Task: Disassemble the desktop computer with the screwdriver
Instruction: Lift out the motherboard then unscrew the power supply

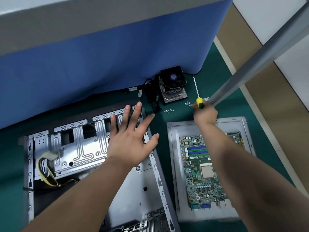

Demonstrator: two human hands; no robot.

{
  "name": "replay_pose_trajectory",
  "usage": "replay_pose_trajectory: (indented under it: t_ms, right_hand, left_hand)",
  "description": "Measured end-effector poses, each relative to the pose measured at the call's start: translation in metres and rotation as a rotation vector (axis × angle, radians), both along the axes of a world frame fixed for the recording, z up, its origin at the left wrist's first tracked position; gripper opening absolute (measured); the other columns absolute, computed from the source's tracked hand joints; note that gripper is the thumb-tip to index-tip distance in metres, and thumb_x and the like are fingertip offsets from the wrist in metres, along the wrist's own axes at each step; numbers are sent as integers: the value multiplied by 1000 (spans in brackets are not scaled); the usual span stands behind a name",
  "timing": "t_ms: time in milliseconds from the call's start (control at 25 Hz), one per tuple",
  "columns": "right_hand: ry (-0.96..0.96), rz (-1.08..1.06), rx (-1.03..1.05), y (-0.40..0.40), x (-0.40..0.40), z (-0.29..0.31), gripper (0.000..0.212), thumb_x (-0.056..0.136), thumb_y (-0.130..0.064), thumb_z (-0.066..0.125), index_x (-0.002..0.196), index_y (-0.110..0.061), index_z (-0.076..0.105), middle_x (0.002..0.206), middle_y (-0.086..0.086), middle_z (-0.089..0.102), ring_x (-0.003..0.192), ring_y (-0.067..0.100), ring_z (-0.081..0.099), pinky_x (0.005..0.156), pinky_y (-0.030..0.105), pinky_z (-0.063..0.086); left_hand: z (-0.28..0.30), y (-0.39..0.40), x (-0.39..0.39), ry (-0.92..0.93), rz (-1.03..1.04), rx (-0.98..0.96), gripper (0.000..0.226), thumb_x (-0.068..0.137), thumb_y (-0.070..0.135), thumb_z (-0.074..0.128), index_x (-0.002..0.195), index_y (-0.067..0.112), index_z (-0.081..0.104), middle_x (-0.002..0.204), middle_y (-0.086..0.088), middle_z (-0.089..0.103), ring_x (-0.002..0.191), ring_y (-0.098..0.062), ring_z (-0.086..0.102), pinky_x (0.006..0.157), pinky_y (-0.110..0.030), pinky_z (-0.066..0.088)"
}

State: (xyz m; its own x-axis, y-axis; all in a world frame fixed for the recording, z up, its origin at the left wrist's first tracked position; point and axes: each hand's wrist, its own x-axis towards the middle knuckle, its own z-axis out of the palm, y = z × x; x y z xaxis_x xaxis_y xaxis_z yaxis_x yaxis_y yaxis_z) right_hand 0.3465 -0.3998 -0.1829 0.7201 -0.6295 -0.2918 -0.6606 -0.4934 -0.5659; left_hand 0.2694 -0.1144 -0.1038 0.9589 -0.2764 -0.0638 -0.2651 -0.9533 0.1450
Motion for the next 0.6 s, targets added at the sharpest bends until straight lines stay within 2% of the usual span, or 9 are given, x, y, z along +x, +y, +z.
replay_pose_trajectory:
  t_ms: [80, 200, 280, 400, 520, 600]
  right_hand:
    - [-84, 9, 43, 7, -21, 12, 12, 97, -34, 60, 94, -22, 61, 75, -4, 54, 75, 27, 51, 68, 29, 36]
    - [-146, 24, 205, 26, -66, 32, 16, 98, -36, 62, 107, -26, 53, 85, -12, 60, 69, 9, 57, 56, 24, 40]
    - [-95, 78, 240, 39, -98, 39, 18, 100, -35, 60, 108, -22, 51, 84, -3, 65, 65, 14, 62, 53, 31, 50]
    - [49, 201, 154, 58, -134, 45, 18, 100, -36, 57, 105, -19, 52, 81, 3, 67, 68, 26, 66, 63, 40, 57]
    - [134, 284, 58, 74, -158, 47, 14, 97, -35, 57, 95, -22, 55, 94, 6, 64, 78, 30, 62, 63, 35, 50]
    - [198, 329, -45, 84, -169, 46, 23, 97, -38, 57, 105, -17, 60, 108, 9, 59, 87, 32, 62, 66, 35, 47]
  left_hand:
    - [1, 0, 1, 12, 3, -5, 65, 95, 75, 24, 155, 51, 22, 172, 13, -6, 159, -18, -10, 124, -60, 0]
    - [7, 0, 4, 96, 8, 6, 68, 92, 79, 18, 155, 55, 12, 170, 16, -17, 156, -15, -22, 123, -59, -9]
    - [14, -1, 7, 190, 0, -7, 70, 89, 84, 12, 154, 59, 2, 166, 20, -28, 152, -12, -32, 122, -56, -17]
    - [25, 7, 9, 297, -49, -60, 71, 85, 89, 8, 150, 65, -8, 163, 23, -33, 149, -10, -36, 122, -53, -20]
    - [32, 29, -10, 267, -34, -116, 67, 90, 83, 15, 151, 65, -6, 165, 25, -26, 152, -9, -29, 126, -50, -10]
    - [30, 47, -32, 236, 15, -133, 66, 93, 80, 17, 152, 64, -5, 166, 24, -22, 154, -11, -25, 127, -48, -7]
